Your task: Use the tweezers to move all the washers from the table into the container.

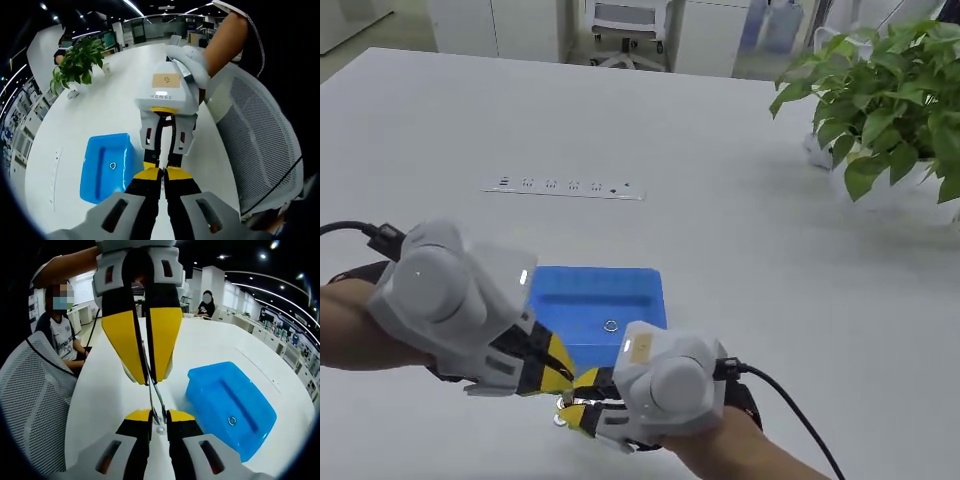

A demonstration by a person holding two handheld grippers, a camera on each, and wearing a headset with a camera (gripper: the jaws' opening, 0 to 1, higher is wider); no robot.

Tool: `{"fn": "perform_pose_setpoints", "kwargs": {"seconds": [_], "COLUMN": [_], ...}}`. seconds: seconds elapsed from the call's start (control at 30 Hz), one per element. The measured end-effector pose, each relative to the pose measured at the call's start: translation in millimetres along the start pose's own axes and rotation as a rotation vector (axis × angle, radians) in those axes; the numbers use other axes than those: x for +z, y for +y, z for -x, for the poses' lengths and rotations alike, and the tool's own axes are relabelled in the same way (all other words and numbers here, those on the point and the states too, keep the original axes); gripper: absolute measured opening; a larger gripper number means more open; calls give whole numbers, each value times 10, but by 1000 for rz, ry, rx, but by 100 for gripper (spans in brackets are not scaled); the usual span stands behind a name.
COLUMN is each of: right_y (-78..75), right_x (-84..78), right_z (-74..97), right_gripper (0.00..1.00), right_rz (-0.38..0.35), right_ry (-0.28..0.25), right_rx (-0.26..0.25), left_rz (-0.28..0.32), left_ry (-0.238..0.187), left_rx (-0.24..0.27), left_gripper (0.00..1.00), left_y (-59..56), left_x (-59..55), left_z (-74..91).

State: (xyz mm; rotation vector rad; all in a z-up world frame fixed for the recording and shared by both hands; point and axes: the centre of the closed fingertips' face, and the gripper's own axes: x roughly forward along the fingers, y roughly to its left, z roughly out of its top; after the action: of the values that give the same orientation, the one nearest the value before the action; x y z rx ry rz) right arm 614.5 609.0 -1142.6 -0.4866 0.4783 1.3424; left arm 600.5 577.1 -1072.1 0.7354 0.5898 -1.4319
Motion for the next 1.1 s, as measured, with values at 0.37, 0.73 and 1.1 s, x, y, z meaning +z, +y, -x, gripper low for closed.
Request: {"fn": "perform_pose_setpoints", "kwargs": {"seconds": [0.37,0.73,1.1], "right_y": [76,91,97], "right_x": [-39,-68,-32], "right_z": [-85,-132,-145], "right_gripper": [13,13,13], "right_rz": [4,0,-6], "right_ry": [17,29,15], "right_rx": [22,35,38], "left_rz": [22,40,38], "left_ry": [7,13,8], "left_rx": [4,1,4], "left_gripper": [6,6,6], "left_y": [-52,-38,-25], "left_x": [-90,-161,-150], "left_z": [8,-7,3]}}
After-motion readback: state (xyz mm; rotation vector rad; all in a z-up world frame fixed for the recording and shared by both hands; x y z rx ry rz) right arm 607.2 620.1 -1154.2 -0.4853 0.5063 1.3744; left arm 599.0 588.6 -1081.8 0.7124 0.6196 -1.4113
